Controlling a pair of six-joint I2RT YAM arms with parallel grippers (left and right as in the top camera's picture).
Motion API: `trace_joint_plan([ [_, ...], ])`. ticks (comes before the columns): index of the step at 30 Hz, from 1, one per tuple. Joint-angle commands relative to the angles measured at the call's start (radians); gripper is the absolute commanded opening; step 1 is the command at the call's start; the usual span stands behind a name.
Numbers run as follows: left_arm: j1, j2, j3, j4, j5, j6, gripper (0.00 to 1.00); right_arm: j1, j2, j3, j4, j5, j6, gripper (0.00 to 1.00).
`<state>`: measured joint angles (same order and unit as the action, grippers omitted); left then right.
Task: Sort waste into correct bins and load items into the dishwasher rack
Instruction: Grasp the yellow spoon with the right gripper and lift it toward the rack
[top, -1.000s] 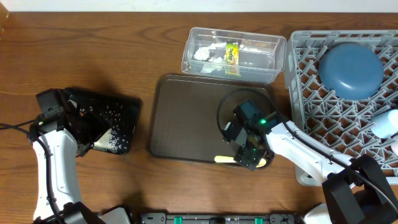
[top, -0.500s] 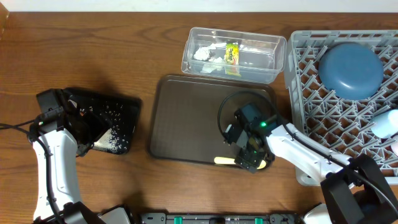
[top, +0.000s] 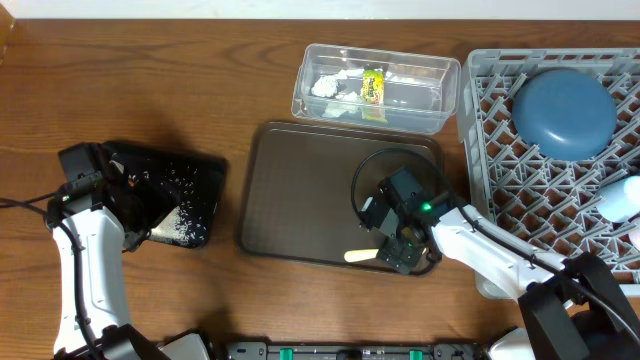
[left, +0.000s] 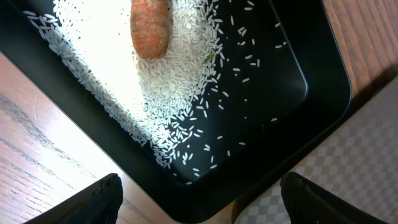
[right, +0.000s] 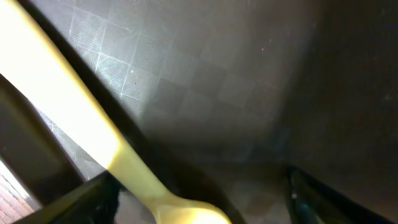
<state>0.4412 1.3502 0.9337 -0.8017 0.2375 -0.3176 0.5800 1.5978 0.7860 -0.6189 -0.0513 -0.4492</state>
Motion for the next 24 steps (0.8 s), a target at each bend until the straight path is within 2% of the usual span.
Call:
trace_joint_plan([
  [1,0.0,-0.005,0.011,-0.002,0.005,-0.006,0.84,0.018,0.013,-0.026,0.0,-0.009,0.007,0.74],
  [4,0.0,-0.005,0.011,-0.002,0.005,-0.006,0.84,0.018,0.013,-0.026,0.0,-0.009,0.007,0.5],
  [5,0.0,-0.005,0.011,-0.002,0.005,-0.006,0.84,0.018,0.013,-0.026,0.0,-0.009,0.007,0.4],
  [6,0.0,-0.005,0.011,-0.002,0.005,-0.006,0.84,0.018,0.013,-0.026,0.0,-0.009,0.007,0.34],
  [15,0.0,-0.005,0.011,-0.002,0.005,-0.006,0.84,0.018,0.013,-0.026,0.0,-0.009,0.007,0.27],
  [21,0.0,-0.005,0.011,-0.003,0.005,-0.006,0.84,0.018,0.013,-0.026,0.0,-0.009,0.007,0.1],
  [24,0.0,-0.005,0.011,-0.003,0.005,-0.006,0.84,0.018,0.013,-0.026,0.0,-0.008,0.007,0.1],
])
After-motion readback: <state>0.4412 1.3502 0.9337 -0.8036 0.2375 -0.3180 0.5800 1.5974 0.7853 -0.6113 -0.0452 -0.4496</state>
